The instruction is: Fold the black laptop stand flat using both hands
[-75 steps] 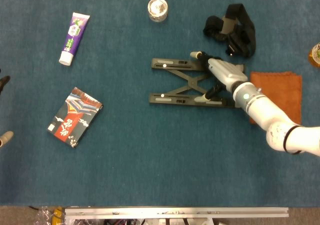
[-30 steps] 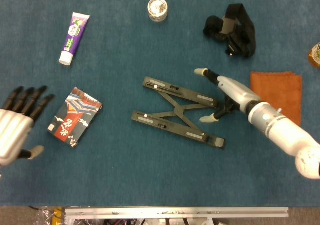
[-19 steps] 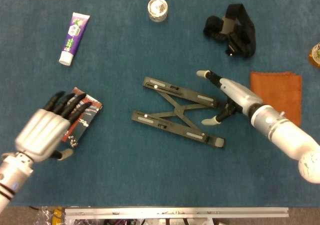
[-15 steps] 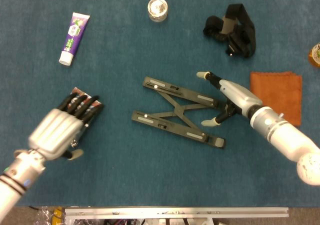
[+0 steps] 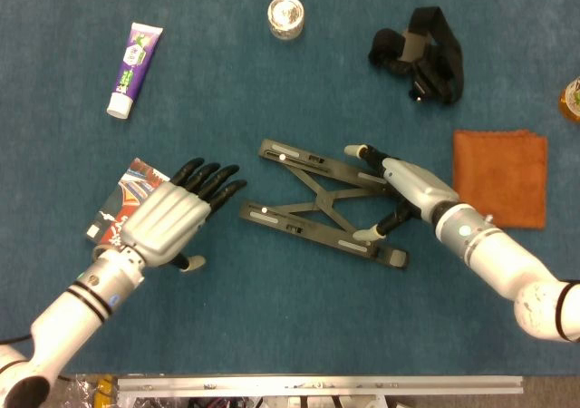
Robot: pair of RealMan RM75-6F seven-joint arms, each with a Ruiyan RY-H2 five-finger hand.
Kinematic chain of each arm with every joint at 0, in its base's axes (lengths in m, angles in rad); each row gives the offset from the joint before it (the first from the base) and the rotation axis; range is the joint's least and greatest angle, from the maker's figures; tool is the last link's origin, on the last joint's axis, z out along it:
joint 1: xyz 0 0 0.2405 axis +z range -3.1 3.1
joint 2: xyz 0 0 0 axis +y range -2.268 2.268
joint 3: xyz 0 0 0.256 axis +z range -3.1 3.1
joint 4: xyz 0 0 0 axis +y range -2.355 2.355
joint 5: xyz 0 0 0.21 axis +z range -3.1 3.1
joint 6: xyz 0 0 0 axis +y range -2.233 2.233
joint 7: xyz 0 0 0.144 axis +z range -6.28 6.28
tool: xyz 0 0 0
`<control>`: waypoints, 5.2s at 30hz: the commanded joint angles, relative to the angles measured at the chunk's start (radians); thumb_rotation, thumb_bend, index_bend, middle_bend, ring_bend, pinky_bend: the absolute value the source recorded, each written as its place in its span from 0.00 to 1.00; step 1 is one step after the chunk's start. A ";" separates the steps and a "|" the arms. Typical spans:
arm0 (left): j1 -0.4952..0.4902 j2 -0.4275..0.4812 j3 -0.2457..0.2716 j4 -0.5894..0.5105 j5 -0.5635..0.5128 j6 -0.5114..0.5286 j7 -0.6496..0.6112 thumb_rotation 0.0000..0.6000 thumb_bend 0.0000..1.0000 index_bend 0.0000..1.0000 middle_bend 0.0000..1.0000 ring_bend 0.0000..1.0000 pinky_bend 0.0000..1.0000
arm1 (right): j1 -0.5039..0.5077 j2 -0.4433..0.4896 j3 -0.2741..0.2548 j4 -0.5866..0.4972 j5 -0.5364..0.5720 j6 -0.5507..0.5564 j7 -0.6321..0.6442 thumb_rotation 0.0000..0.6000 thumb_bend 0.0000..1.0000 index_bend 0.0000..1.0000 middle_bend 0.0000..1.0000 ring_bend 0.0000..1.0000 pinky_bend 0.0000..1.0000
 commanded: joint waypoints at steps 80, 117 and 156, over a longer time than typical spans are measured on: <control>-0.168 -0.401 -0.064 0.359 -0.292 -0.003 -0.100 1.00 0.13 0.00 0.00 0.00 0.00 | 0.028 -0.129 0.050 0.106 0.052 -0.076 0.041 0.98 0.00 0.00 0.06 0.00 0.00; -0.171 -0.413 -0.064 0.379 -0.296 0.000 -0.146 1.00 0.13 0.00 0.00 0.00 0.00 | 0.057 -0.162 0.047 0.057 0.022 -0.115 0.065 0.97 0.00 0.00 0.08 0.01 0.00; -0.004 -0.048 -0.113 0.237 -0.162 0.347 -0.251 1.00 0.13 0.00 0.00 0.00 0.00 | -0.252 0.136 -0.088 -0.135 -0.473 0.458 -0.139 0.97 0.00 0.00 0.02 0.01 0.00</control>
